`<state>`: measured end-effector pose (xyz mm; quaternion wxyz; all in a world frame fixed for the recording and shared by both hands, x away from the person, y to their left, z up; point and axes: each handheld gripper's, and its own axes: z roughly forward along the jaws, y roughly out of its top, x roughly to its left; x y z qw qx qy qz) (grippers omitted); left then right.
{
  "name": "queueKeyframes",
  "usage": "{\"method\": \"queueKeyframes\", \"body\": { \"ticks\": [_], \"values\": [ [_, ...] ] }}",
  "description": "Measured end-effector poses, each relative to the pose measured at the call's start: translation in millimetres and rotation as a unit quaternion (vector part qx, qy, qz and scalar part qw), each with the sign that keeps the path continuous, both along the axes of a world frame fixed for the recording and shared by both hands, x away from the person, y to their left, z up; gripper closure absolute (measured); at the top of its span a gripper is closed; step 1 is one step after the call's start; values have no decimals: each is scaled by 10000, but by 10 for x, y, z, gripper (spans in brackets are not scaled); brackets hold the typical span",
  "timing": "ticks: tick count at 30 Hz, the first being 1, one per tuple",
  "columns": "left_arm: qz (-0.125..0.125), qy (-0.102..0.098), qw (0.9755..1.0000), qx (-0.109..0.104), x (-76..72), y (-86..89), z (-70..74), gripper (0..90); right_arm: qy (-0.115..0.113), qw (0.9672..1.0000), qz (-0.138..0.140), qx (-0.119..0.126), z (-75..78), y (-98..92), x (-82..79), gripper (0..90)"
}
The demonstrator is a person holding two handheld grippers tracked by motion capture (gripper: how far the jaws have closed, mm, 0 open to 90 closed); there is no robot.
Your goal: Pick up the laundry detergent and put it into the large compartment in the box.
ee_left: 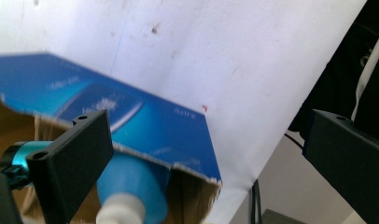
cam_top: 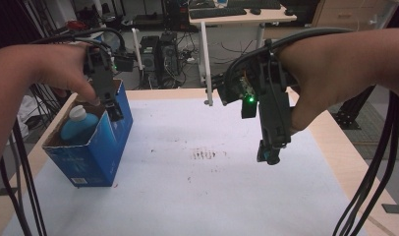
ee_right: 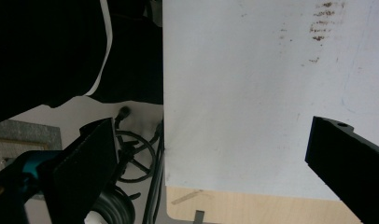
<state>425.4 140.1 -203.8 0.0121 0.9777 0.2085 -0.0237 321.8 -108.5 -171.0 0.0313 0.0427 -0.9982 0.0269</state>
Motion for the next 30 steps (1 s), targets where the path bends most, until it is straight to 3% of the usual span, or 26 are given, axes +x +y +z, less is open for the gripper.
{"method": "queueKeyframes", "body": {
  "ticks": [8,11,12,15,21,23,30],
  "values": [
    [-495,-42,9987,61,-1,-209,-80,16,-16,10000,-35,3,0,1,-5,14],
    [-568,-32,9984,48,-4,-247,-103,16,-21,10000,-48,-11,2,1,-10,14],
    [-739,-50,9972,42,-5,-298,-137,16,-27,10000,-61,-16,0,0,-12,14],
    [-929,-54,9957,13,8,-369,-195,16,-28,10000,-66,-22,-3,-7,-6,14],
    [-1083,-44,9940,122,22,-520,-305,16,-57,9999,-115,-10,7,-22,-11,14],
    [-1216,-16,9924,163,35,-628,-379,16,-61,9999,-145,-1,19,-49,-19,15],
    [-1336,-6,9909,136,34,-691,-462,16,-71,9998,-173,19,26,-115,-13,14]
  ]
}}
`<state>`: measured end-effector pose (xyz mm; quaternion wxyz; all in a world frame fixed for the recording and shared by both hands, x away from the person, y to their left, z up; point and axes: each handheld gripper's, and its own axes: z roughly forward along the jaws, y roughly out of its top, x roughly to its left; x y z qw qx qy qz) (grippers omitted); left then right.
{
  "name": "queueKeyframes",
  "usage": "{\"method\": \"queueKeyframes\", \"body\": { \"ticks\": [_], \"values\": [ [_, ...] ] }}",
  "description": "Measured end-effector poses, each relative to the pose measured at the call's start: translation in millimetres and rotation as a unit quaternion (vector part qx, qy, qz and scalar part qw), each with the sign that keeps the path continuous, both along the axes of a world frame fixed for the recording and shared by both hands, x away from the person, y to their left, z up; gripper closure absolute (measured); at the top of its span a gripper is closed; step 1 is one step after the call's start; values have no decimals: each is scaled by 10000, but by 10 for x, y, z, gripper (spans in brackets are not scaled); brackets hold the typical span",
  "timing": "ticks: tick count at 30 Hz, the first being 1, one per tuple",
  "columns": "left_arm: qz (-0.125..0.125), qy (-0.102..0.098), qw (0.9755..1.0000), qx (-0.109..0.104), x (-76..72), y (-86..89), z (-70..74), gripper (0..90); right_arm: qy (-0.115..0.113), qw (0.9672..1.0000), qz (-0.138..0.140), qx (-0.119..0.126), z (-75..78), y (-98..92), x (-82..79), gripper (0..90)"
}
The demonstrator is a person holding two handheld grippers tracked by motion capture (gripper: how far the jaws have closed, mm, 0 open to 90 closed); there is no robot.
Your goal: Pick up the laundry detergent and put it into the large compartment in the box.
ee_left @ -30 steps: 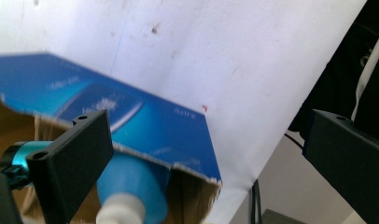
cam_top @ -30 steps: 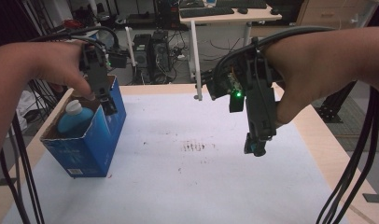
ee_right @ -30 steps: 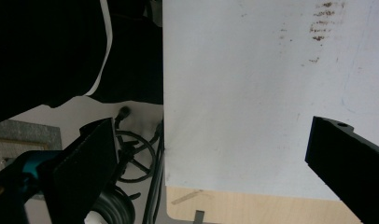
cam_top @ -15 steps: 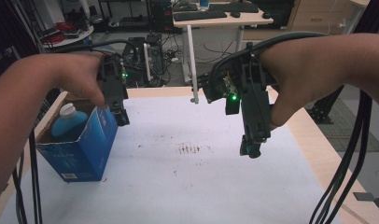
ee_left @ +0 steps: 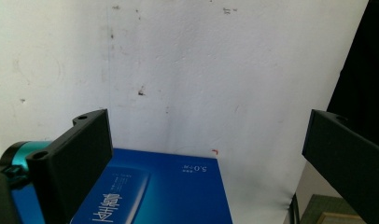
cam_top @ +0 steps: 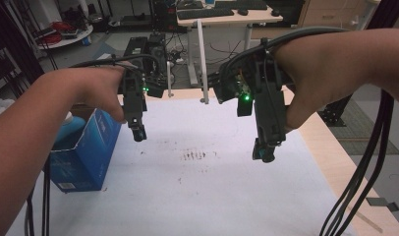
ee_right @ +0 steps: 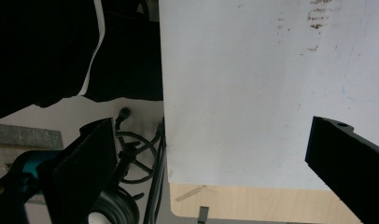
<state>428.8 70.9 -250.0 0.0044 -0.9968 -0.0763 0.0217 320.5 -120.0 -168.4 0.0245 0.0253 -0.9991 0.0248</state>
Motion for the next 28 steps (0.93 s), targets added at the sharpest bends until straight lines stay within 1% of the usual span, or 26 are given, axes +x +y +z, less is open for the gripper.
{"method": "queueKeyframes", "body": {
  "ticks": [2,4,5,8,11,12,22,27,28],
  "values": [
    [-44,1,10000,31,2,-2,-2,17,-6,10000,-31,-13,5,-6,-5,15],
    [-34,-20,10000,32,-4,1,-7,16,-9,10000,-14,21,8,-12,-2,14],
    [-1,-14,10000,30,-9,5,-7,16,-9,10000,-39,1,11,-14,-7,14],
    [-31,-27,10000,43,-11,15,5,16,-7,10000,-31,-9,6,-5,-15,14],
    [10,-26,10000,9,-23,30,3,16,-4,10000,-24,-14,4,9,-17,14],
    [-22,-27,10000,19,-22,39,1,16,-1,10000,20,4,0,14,-12,14],
    [-18,-45,10000,-5,-33,64,-8,16,10,10000,34,-10,-9,44,-9,14],
    [11,-70,10000,1,-46,79,-18,16,3,10000,68,5,-15,58,0,14],
    [65,-95,9999,-15,-63,96,-20,16,2,10000,60,-16,-16,63,0,14]
  ]
}}
